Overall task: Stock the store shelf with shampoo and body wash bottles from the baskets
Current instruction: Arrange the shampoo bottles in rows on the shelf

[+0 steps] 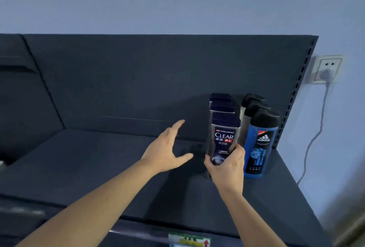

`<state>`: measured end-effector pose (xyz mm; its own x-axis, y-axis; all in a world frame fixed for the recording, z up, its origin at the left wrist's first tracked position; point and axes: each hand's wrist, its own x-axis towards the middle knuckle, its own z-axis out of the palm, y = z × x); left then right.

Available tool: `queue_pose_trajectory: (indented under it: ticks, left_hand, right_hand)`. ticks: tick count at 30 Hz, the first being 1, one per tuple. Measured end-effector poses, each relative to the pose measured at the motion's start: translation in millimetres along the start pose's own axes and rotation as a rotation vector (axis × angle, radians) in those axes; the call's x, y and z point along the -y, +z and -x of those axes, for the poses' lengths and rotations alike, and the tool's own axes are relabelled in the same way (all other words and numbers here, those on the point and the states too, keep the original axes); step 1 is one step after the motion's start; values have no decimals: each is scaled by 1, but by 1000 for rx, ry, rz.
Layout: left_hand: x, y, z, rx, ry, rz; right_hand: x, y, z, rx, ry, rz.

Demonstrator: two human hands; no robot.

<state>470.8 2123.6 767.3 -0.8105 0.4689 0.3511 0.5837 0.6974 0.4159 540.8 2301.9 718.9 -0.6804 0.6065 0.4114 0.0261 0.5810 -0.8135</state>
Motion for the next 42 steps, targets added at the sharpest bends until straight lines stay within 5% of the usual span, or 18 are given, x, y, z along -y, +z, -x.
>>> queue_pose_trajectory:
  ticks: [9,15,21,29,42]
  left_hand:
    - [59,-85,116,-57,-74,-408]
    - [113,-147,219,-91,-317,-536]
    - [165,-221,359,-137,-528,-622]
    - [233,-319,574,-143,-899,-791]
    - [299,-345,788,-331,-1455,-643]
  right_hand:
    - [9,-6,30,8,127,-95]
    - [92,21,107,-30,-19,-136]
    - [237,110,255,442,-280,-258]
    - [358,200,458,1006,-733,-68]
    - [449,294,670,1504,-1049,-137]
